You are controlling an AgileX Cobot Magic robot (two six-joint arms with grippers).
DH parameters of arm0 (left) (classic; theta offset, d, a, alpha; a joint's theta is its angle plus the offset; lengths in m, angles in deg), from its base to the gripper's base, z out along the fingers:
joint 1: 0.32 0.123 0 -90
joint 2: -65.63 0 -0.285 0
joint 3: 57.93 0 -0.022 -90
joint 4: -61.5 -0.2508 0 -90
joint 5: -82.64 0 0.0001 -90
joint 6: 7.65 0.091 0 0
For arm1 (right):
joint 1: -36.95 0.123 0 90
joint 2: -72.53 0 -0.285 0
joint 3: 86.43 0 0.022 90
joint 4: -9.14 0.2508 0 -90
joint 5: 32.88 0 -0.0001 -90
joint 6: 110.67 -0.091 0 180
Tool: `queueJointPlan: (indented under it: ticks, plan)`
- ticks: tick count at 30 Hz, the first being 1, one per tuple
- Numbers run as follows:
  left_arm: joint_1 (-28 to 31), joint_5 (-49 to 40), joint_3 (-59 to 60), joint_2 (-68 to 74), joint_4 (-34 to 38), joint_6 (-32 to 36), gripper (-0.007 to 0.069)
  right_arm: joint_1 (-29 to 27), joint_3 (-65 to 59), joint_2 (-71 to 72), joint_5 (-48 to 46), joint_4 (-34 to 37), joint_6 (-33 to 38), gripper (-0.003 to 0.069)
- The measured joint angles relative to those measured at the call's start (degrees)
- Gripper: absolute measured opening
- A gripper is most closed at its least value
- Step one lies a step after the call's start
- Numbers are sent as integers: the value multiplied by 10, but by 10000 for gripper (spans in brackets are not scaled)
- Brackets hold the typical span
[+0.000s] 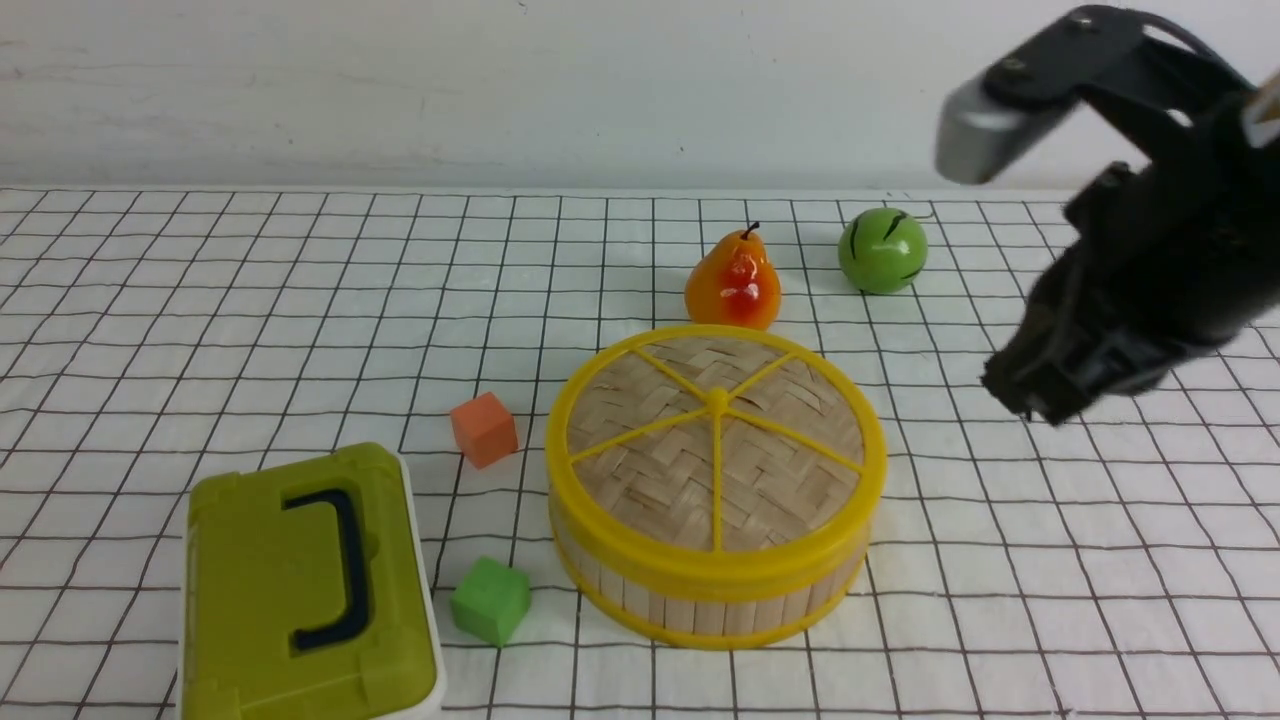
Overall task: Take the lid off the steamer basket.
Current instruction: Use the right arm to lift the lid of the steamer
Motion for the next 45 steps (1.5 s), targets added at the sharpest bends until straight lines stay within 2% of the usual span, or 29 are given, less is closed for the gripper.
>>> queueJointPlan:
  ticks: [2,6,7,8,13,15,18,30,35,43,45]
  plan:
    - [0,0,0,0,0,0,239,6,22,-26,0,-15,-22,12]
    - [0,0,0,0,0,0,239,11,90,-110,0,-21,-54,115]
    - [0,0,0,0,0,0,239,11,90,-113,0,-21,-55,115]
    - [0,0,0,0,0,0,239,12,112,-138,0,-14,-58,181]
    - [0,0,0,0,0,0,239,12,170,-216,1,4,-60,386]
    - [0,0,0,0,0,0,239,12,189,-242,3,11,-60,431]
    - [0,0,0,0,0,0,239,12,215,-281,7,12,-60,453]
    - [0,0,0,0,0,0,239,15,269,-371,55,15,-61,458]
    - [0,0,0,0,0,0,239,28,273,-387,83,15,-61,426]
    - [0,0,0,0,0,0,239,30,278,-410,77,5,-61,296]
    - [0,0,0,0,0,0,239,30,278,-412,74,4,-61,219]
